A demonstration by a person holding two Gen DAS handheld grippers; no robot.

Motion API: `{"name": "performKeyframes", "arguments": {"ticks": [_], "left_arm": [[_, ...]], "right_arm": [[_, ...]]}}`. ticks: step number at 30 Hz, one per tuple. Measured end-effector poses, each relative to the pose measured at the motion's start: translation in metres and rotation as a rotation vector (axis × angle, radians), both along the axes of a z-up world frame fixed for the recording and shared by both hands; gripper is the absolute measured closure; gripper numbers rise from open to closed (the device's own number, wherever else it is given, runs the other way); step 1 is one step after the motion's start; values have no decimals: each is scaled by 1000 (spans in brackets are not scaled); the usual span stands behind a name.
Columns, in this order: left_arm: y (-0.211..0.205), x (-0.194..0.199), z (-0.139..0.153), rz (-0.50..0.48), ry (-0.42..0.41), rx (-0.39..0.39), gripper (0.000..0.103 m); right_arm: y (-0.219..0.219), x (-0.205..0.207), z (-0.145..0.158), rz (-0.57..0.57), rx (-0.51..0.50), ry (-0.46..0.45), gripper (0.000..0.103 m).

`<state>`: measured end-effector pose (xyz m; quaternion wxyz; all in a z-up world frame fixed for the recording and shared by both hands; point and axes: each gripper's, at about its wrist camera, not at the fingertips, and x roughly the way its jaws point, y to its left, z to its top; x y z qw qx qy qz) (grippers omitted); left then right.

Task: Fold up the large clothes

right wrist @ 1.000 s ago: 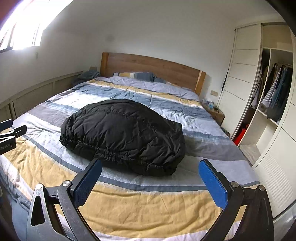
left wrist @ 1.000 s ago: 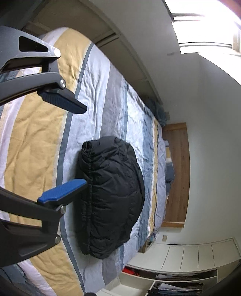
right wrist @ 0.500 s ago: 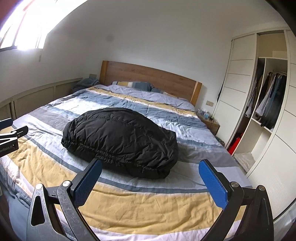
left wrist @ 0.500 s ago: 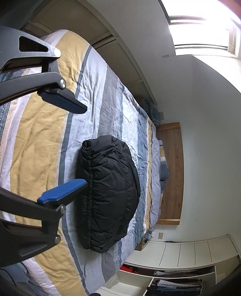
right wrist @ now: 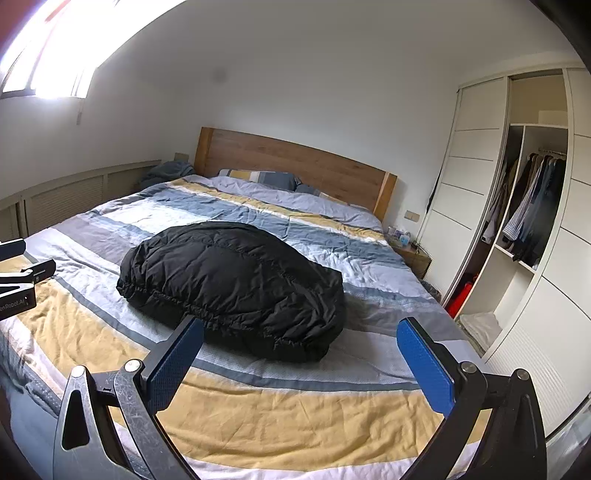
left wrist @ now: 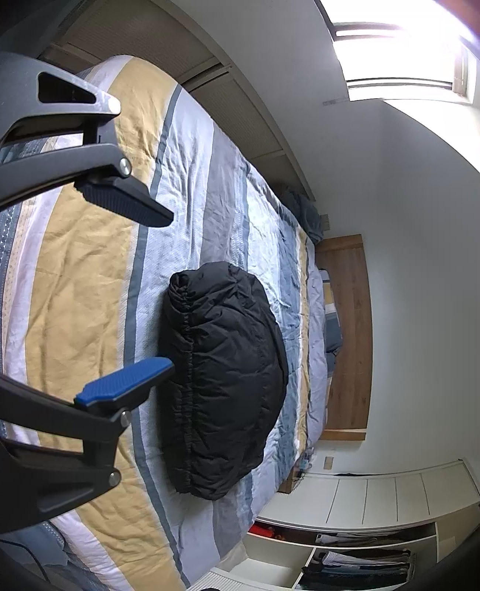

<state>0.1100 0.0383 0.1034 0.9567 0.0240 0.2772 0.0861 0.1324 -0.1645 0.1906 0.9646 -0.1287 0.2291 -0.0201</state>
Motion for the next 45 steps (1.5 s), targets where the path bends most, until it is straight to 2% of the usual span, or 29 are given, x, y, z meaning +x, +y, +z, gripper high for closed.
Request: {"name": "performKeyframes", "arguments": {"ticks": [18, 45], "left_arm": [[7, 36, -36, -9, 98, -28, 31], [23, 81, -91, -9, 230, -76, 31]], "right_arm": [[7, 33, -26, -6, -52, 94, 1], [41, 77, -70, 71, -136, 236, 1]]}}
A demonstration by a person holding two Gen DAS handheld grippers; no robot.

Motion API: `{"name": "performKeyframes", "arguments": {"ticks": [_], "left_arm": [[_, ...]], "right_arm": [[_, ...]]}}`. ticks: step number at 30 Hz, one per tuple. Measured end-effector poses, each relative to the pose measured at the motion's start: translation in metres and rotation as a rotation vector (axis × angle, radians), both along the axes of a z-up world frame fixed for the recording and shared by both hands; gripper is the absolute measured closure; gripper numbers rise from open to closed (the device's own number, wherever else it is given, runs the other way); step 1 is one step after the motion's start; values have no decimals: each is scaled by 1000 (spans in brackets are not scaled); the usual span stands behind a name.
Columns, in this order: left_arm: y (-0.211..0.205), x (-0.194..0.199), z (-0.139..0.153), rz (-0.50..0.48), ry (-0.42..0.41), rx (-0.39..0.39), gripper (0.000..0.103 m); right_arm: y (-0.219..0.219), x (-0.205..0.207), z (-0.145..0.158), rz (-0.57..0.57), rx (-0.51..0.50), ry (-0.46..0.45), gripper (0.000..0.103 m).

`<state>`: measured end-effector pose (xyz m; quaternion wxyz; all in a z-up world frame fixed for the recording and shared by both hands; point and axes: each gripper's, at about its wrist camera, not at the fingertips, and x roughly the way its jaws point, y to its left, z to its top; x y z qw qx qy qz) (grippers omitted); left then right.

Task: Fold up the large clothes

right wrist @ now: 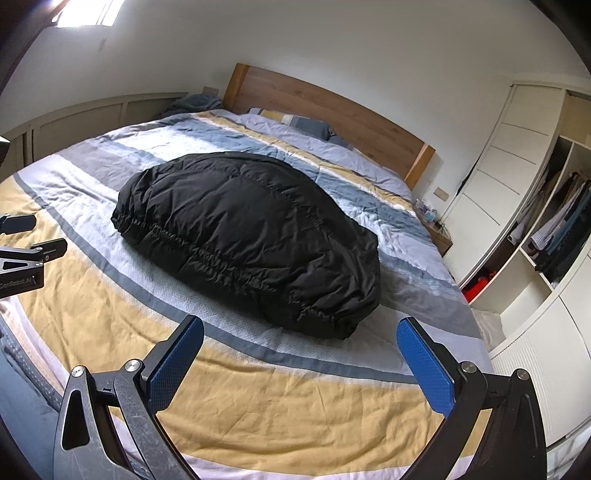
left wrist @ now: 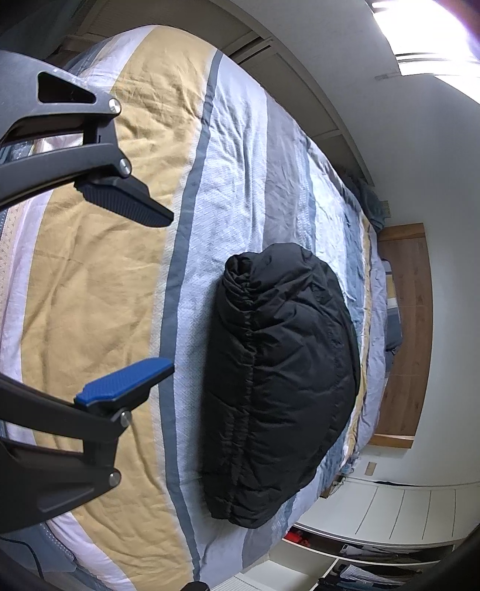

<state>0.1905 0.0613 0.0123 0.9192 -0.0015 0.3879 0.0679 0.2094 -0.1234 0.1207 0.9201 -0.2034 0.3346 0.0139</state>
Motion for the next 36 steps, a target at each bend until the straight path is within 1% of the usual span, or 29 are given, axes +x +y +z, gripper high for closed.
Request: {"name": "performKeyframes", "arguments": {"ticks": [15, 27, 34, 36], "left_arm": [[1, 12, -18, -5, 42, -13, 31], [0, 15, -23, -13, 51, -28, 31], [-14, 13, -24, -39, 72, -35, 31], [-24, 11, -24, -52, 74, -23, 31]], "right_arm": [[4, 14, -17, 10, -2, 51, 1], [5, 17, -24, 11, 2, 74, 1], [4, 19, -31, 10, 0, 98, 1], [3, 21, -35, 5, -1, 108, 1]]}}
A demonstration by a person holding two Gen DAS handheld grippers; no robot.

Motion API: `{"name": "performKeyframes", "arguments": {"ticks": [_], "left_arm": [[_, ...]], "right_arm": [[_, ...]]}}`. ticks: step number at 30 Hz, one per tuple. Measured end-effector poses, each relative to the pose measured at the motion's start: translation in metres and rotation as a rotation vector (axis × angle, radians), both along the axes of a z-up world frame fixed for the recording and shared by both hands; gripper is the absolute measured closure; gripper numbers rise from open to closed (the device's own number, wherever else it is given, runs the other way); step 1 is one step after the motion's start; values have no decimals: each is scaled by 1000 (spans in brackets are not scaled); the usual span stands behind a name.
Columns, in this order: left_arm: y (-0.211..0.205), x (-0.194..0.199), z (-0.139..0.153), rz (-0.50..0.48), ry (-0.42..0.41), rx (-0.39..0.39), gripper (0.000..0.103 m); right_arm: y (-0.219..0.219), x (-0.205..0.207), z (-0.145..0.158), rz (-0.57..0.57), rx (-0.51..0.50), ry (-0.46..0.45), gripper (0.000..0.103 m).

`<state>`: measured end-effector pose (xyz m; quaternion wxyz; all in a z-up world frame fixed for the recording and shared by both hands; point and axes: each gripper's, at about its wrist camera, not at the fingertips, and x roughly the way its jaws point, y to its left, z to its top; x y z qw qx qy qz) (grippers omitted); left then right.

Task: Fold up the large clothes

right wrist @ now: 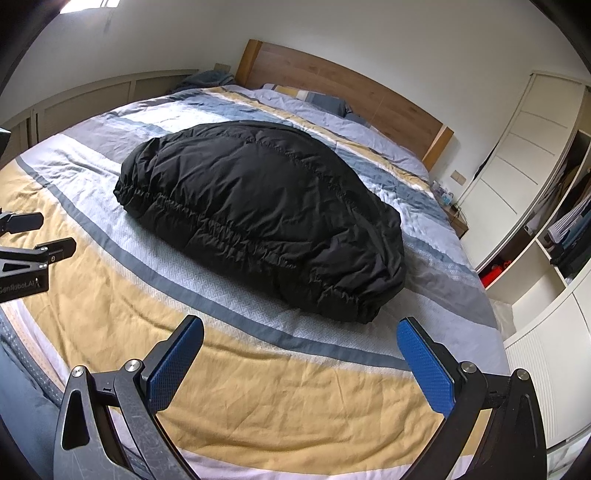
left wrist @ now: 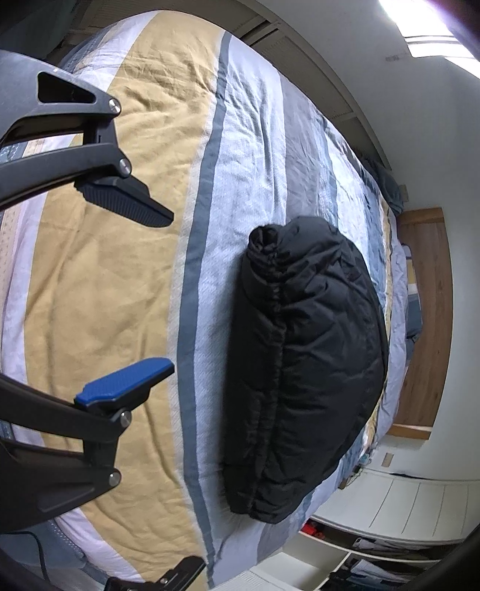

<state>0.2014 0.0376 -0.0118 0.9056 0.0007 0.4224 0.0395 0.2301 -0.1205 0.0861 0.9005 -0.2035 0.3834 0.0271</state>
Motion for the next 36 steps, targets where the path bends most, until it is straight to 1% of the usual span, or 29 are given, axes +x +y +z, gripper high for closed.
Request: {"name": "performKeyframes", "arguments": {"ticks": [5, 8, 19, 26, 31, 36], "left_arm": [[-18, -6, 2, -41, -3, 0, 31], [-28, -10, 5, -72, -12, 15, 31], [-56, -26, 8, -181, 18, -62, 31], [-68, -35, 12, -232, 14, -66, 31], [-71, -37, 13, -245, 11, -67, 31], [-69, -36, 13, -233, 11, -66, 31]], "right_arm": [[-10, 5, -6, -24, 1, 24, 1], [-17, 8, -7, -43, 3, 32, 1], [-36, 16, -13, -102, 12, 70, 1], [-42, 17, -16, -122, 7, 86, 1], [-40, 16, -15, -119, -1, 81, 1], [-38, 17, -16, -112, -2, 83, 1]]}}
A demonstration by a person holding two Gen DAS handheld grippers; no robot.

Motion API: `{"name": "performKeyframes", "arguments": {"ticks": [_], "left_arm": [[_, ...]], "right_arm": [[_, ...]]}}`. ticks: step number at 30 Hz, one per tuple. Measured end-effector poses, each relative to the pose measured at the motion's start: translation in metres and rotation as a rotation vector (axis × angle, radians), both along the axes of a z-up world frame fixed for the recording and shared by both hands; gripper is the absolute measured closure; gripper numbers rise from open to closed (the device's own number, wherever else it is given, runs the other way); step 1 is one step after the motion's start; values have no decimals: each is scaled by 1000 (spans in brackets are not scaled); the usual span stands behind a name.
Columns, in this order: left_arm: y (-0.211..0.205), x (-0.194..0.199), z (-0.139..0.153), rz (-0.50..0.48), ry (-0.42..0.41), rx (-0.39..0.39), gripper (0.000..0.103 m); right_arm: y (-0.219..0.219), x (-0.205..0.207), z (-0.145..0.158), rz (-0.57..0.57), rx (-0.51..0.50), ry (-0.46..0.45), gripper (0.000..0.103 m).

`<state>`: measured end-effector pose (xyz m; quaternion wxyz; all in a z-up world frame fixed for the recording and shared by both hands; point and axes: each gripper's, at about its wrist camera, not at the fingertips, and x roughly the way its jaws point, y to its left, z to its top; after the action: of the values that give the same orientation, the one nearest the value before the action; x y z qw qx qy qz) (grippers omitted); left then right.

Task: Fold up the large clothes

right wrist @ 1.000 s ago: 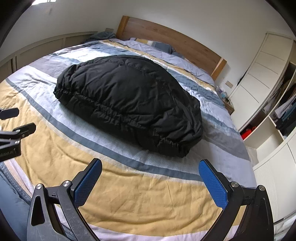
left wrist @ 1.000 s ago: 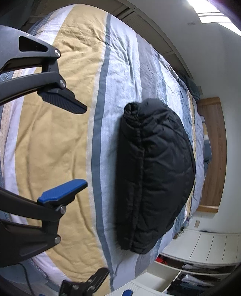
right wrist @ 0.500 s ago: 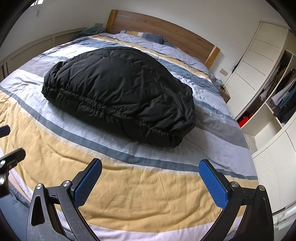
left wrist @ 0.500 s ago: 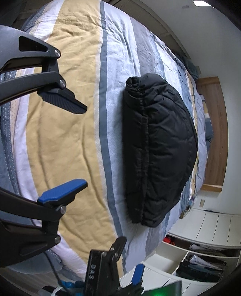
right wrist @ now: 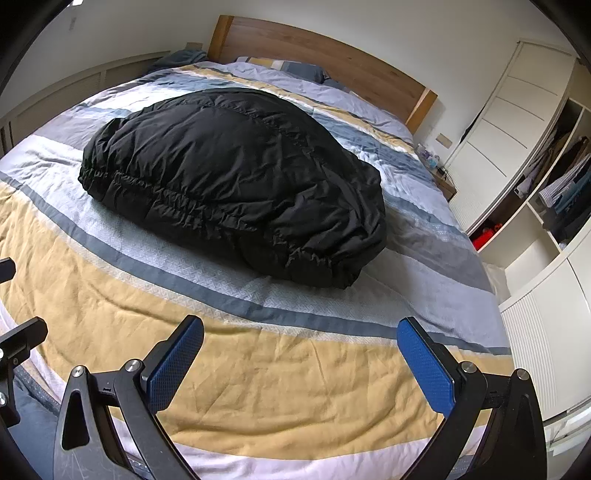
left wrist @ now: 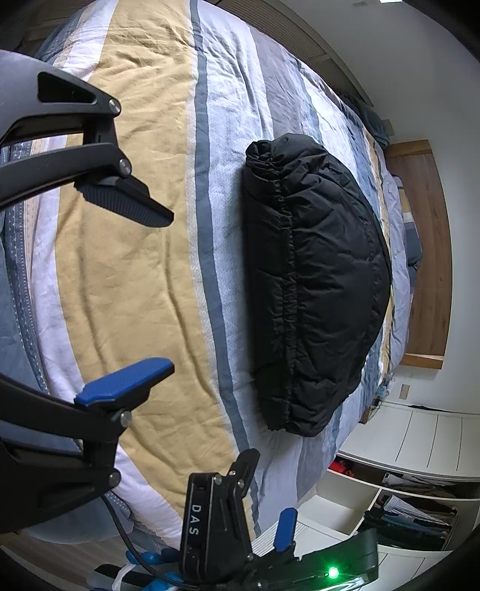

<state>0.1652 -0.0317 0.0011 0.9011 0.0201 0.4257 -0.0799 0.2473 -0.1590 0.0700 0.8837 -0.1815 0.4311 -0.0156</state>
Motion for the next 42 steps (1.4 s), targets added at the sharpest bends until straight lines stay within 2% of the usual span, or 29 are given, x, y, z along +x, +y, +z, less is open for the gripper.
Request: {"name": "performKeyframes", "arguments": {"ticks": [15, 29, 33, 37, 40, 42], "left_arm": [[8, 5, -5, 19, 11, 7, 31], [33, 31, -18, 103, 41, 25, 31], [49, 51, -23, 145, 46, 29, 31], [85, 87, -25, 225, 47, 23, 31], [120, 118, -25, 278, 42, -1, 31], [151, 145, -27, 314, 49, -57, 31]], "right_arm": [[-2, 5, -5, -8, 6, 11, 1], [-5, 26, -19, -14, 31, 38, 1], [-10, 41, -24, -16, 51, 47, 1], [-23, 69, -26, -36, 99, 52, 1], [-41, 100, -26, -61, 177, 57, 1], [-55, 119, -27, -78, 255, 61, 1]]}}
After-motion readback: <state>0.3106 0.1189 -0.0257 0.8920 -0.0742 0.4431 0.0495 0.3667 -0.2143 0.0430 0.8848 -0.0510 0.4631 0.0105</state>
